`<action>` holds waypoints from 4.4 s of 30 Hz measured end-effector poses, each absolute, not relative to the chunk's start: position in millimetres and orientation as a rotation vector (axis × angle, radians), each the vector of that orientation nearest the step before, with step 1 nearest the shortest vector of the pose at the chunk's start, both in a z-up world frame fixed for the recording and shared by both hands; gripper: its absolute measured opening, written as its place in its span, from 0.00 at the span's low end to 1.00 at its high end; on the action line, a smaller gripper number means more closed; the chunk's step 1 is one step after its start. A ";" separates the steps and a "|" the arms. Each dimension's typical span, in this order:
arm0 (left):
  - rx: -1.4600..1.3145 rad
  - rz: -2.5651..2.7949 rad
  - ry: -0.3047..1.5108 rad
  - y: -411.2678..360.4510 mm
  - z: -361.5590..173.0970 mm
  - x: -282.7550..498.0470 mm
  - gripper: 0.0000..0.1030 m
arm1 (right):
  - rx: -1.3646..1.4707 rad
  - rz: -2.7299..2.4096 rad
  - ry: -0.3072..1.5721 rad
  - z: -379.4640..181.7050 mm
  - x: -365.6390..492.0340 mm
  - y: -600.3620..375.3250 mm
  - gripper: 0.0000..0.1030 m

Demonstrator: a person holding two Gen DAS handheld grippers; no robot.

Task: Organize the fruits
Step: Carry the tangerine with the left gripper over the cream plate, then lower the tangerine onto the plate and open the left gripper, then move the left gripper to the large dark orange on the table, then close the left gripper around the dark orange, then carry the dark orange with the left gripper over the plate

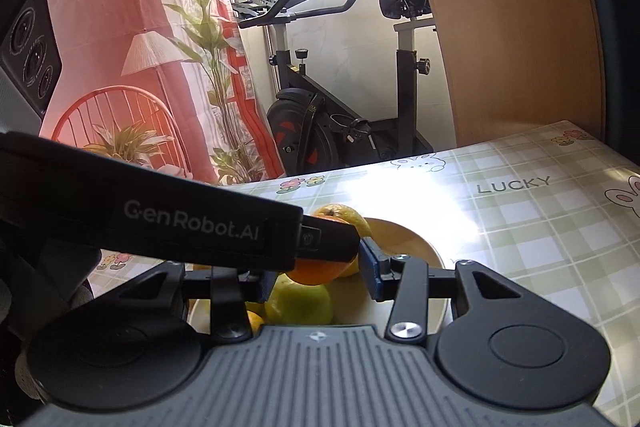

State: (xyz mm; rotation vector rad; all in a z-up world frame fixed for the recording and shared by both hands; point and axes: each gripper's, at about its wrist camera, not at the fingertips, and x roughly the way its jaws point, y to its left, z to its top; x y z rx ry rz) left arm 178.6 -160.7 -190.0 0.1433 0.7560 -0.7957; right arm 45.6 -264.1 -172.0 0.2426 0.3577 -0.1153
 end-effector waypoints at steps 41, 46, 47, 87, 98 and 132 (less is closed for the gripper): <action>-0.054 -0.672 0.666 -50.2 -146.1 205.9 0.40 | 0.178 -0.164 0.358 -188.0 47.7 -274.3 0.50; -0.059 -0.597 0.662 -4.5 -143.3 212.9 0.40 | 0.189 -0.178 0.359 -184.7 40.0 -271.1 0.50; -0.061 -0.583 0.663 2.7 -143.6 214.5 0.40 | 0.196 -0.177 0.359 -184.2 37.4 -268.7 0.50; -0.269 -0.552 0.743 97.5 -203.4 229.2 0.52 | -0.113 0.129 0.697 -206.5 176.1 -96.0 0.58; -0.239 -0.579 0.788 84.0 -220.1 227.4 0.52 | -0.047 0.198 0.685 -217.8 167.8 -81.6 0.46; -0.159 -0.528 0.742 66.8 -224.7 186.6 0.44 | 0.043 0.225 0.602 -217.4 147.5 -95.0 0.42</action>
